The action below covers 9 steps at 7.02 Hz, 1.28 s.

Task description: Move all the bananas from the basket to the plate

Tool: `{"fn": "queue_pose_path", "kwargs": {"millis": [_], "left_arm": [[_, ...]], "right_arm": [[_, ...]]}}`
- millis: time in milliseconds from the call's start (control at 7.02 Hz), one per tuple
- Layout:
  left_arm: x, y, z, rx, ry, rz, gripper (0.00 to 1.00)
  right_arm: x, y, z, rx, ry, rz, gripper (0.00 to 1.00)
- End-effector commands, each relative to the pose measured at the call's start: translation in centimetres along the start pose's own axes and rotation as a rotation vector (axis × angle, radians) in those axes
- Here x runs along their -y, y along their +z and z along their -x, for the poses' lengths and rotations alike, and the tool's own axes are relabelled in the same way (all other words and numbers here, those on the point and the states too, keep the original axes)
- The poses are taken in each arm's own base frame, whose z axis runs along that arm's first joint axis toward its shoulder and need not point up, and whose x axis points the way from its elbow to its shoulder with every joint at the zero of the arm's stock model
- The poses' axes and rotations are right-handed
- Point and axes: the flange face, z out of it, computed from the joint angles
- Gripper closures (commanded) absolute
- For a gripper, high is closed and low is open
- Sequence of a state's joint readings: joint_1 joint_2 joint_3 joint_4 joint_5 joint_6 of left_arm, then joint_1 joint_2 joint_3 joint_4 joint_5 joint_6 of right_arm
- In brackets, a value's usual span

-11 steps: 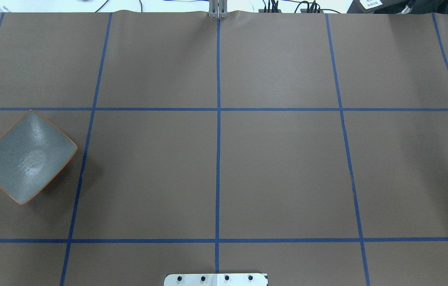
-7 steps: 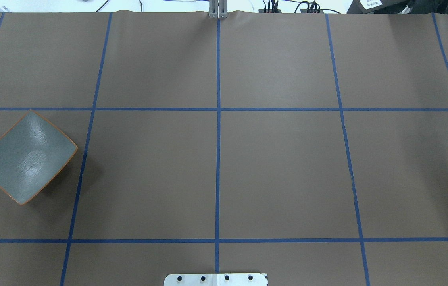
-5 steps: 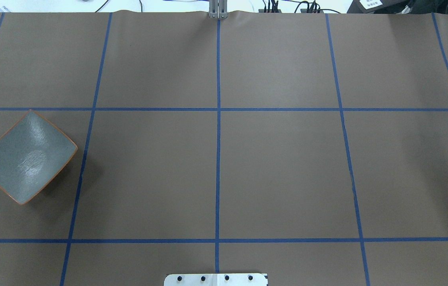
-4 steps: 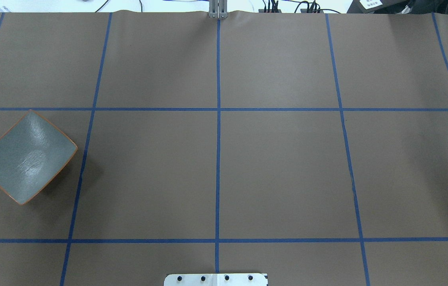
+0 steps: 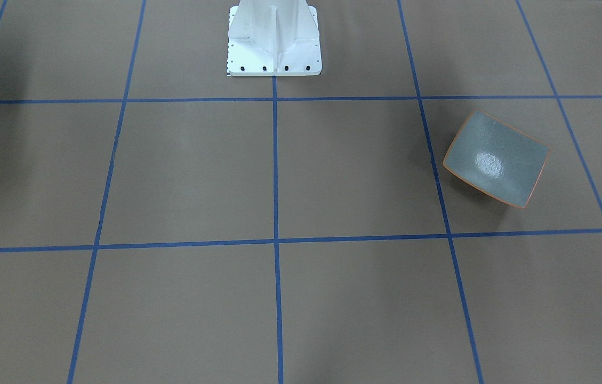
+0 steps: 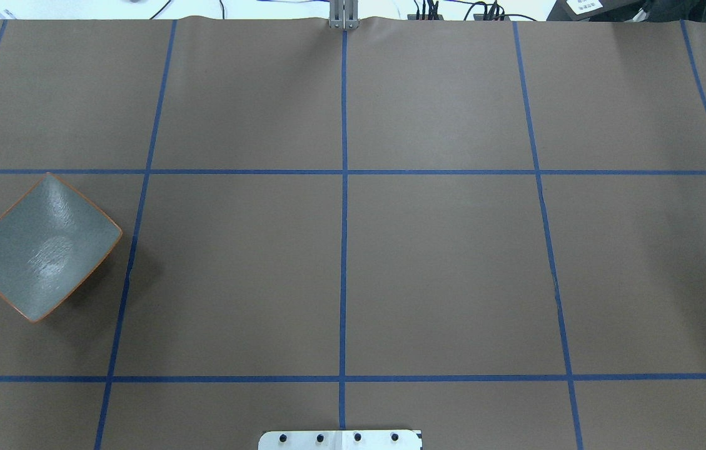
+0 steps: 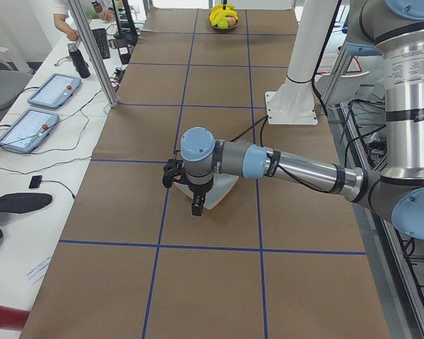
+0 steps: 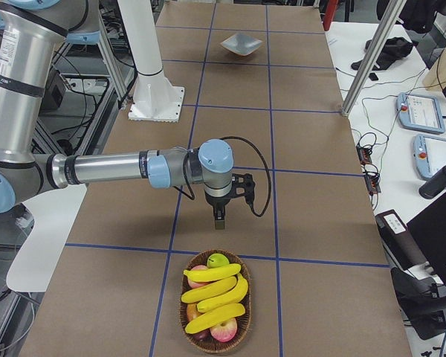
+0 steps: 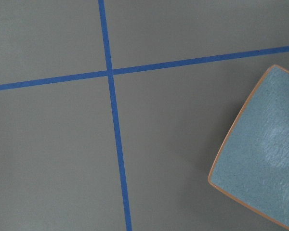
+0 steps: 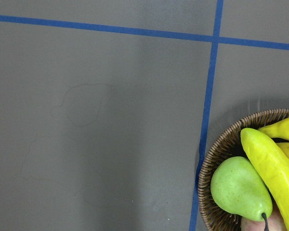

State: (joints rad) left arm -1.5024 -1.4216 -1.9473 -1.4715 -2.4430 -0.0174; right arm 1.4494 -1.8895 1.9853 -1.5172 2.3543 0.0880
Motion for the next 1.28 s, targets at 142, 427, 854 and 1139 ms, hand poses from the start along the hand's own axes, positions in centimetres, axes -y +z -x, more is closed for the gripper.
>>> {"fn": "queue_pose_path", "kwargs": {"millis": [142, 427, 854, 1139], "left_arm": [[-0.5, 0.4, 0.4, -0.004, -0.014, 0.011, 0.0], [-0.6, 0.4, 0.4, -0.002, -0.013, 0.01, 0.0], [-0.6, 0.2, 0.1, -0.002, -0.014, 0.005, 0.0], [-0.6, 0.1, 0.1, -0.004, -0.02, 0.004, 0.0]], "right_arm": [[-1.6, 1.3, -3.1, -0.156, 0.022, 0.024, 0.0], [-2.4, 3.2, -5.4, -0.186, -0.077, 0.069, 0.01], [-5.6, 5.8, -8.7, -0.23, -0.164, 0.022, 0.02], [-5.9, 6.5, -9.1, -0.202, -0.065, 0.006, 0.02]]}}
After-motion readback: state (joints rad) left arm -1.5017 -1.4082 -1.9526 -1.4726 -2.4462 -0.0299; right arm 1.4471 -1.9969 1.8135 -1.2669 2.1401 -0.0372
